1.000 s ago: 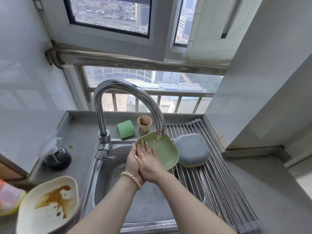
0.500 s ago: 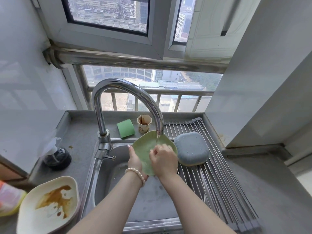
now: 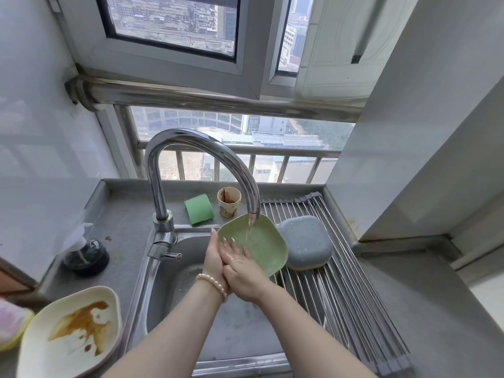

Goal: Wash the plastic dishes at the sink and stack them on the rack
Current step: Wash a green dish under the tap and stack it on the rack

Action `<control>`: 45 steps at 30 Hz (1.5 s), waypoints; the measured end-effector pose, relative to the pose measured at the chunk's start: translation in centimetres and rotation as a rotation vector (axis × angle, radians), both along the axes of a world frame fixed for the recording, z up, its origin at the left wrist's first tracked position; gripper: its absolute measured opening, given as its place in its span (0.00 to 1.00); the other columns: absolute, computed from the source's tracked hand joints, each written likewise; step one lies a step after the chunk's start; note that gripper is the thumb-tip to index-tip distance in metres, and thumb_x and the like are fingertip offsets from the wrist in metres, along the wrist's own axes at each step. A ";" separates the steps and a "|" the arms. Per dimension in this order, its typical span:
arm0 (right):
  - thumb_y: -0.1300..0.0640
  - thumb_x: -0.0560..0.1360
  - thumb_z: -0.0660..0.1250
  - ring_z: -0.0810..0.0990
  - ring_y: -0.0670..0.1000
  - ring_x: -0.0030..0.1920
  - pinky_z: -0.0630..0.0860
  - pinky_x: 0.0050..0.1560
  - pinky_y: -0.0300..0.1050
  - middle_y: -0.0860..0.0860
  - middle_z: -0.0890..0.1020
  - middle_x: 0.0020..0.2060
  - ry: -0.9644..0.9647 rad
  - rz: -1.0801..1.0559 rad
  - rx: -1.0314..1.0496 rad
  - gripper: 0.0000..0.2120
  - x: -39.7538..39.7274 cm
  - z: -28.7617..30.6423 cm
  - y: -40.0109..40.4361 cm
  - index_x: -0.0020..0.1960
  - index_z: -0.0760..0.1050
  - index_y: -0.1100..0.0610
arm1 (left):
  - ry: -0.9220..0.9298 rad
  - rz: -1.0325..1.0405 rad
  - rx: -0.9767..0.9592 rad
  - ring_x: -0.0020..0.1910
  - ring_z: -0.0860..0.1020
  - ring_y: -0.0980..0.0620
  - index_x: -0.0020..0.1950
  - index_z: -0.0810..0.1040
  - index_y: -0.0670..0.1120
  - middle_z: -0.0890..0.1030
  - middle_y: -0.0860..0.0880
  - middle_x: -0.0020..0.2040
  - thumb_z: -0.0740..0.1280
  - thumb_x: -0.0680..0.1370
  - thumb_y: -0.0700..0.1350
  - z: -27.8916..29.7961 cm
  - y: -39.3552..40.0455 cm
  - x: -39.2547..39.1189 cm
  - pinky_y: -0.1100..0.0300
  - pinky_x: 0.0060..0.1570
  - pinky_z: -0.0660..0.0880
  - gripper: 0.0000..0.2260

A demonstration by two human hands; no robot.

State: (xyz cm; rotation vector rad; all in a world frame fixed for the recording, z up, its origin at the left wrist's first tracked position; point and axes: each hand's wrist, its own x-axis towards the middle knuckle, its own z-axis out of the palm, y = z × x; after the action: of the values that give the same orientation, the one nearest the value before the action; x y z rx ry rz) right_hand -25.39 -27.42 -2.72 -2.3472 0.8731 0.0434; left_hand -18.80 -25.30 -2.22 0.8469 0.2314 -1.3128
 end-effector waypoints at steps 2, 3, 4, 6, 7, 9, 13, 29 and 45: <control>0.58 0.75 0.48 0.43 0.49 0.77 0.36 0.75 0.44 0.53 0.50 0.78 -0.084 -0.047 0.095 0.32 0.1 0.1 0.7 0.79 0.47 0.53 | -0.081 -0.020 0.068 0.58 0.76 0.50 0.68 0.69 0.47 0.77 0.49 0.59 0.58 0.75 0.68 -0.7 -0.2 0.5 0.52 0.62 0.70 0.31; 0.57 0.74 0.48 0.44 0.50 0.77 0.39 0.75 0.43 0.54 0.51 0.77 -0.101 -0.057 0.123 0.33 0.1 0.2 0.9 0.79 0.49 0.53 | -0.128 -0.026 0.110 0.52 0.78 0.50 0.63 0.72 0.46 0.78 0.48 0.53 0.59 0.71 0.71 -1.1 -0.3 0.9 0.52 0.58 0.73 0.34; 0.55 0.73 0.49 0.46 0.51 0.77 0.43 0.75 0.44 0.54 0.53 0.77 -0.100 -0.058 0.129 0.33 -0.1 0.2 1.0 0.78 0.52 0.52 | -0.171 -0.045 0.155 0.44 0.79 0.49 0.58 0.74 0.43 0.79 0.47 0.45 0.61 0.65 0.75 -1.3 -0.2 1.3 0.51 0.52 0.76 0.39; 0.52 0.68 0.50 0.53 0.53 0.77 0.52 0.75 0.46 0.55 0.59 0.76 -0.084 -0.028 0.108 0.35 -0.7 -0.4 1.3 0.76 0.58 0.50 | -0.257 -0.040 0.252 0.34 0.77 0.47 0.53 0.74 0.39 0.76 0.46 0.35 0.62 0.57 0.79 -1.9 0.0 2.5 0.50 0.47 0.77 0.47; 0.53 0.67 0.51 0.55 0.53 0.76 0.53 0.75 0.46 0.55 0.61 0.75 -0.087 0.000 0.092 0.36 -1.1 -0.9 1.6 0.76 0.60 0.49 | -0.295 -0.011 0.284 0.35 0.77 0.45 0.55 0.74 0.39 0.77 0.45 0.38 0.60 0.58 0.80 -1.7 0.1 2.9 0.50 0.49 0.77 0.47; 0.56 0.68 0.55 0.57 0.51 0.76 0.52 0.76 0.44 0.54 0.65 0.73 -0.120 0.049 0.056 0.34 -2.2 -1.7 2.1 0.75 0.63 0.49 | -0.405 -0.010 0.336 0.45 0.79 0.43 0.62 0.72 0.39 0.79 0.43 0.50 0.58 0.62 0.79 -1.4 0.3 3.6 0.48 0.56 0.75 0.49; 0.67 0.65 0.65 0.75 0.54 0.64 0.72 0.64 0.52 0.53 0.79 0.62 -0.288 0.198 -0.330 0.26 -3.4 -2.2 1.9 0.62 0.77 0.55 | -0.663 -0.105 0.424 0.44 0.73 0.46 0.69 0.68 0.36 0.76 0.44 0.49 0.49 0.77 0.69 -0.5 0.8 4.3 0.53 0.56 0.68 0.40; 0.61 0.51 0.79 0.83 0.51 0.30 0.80 0.54 0.52 0.52 0.83 0.27 -0.134 -0.148 -0.782 0.11 -0.7 -2.0 2.3 0.33 0.84 0.56 | -0.386 -0.054 0.152 0.49 0.81 0.39 0.61 0.75 0.37 0.81 0.37 0.53 0.64 0.75 0.31 0.3 3.8 -0.2 0.50 0.47 0.79 0.15; 0.64 0.61 0.72 0.83 0.55 0.52 0.55 0.73 0.54 0.48 0.84 0.35 -0.172 -0.037 -0.894 0.07 -4.7 -2.6 -1.4 0.33 0.80 0.53 | -0.226 -0.274 0.266 0.40 0.78 0.40 0.53 0.73 0.34 0.80 0.37 0.43 0.54 0.76 0.35 3.1 4.3 3.6 0.53 0.27 0.80 0.11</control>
State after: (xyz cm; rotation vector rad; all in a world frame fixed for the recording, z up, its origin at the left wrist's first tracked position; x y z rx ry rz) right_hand -30.06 -28.84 -5.36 -3.0696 0.9712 -0.6855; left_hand -15.24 -21.03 0.91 1.2791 0.1142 -1.4446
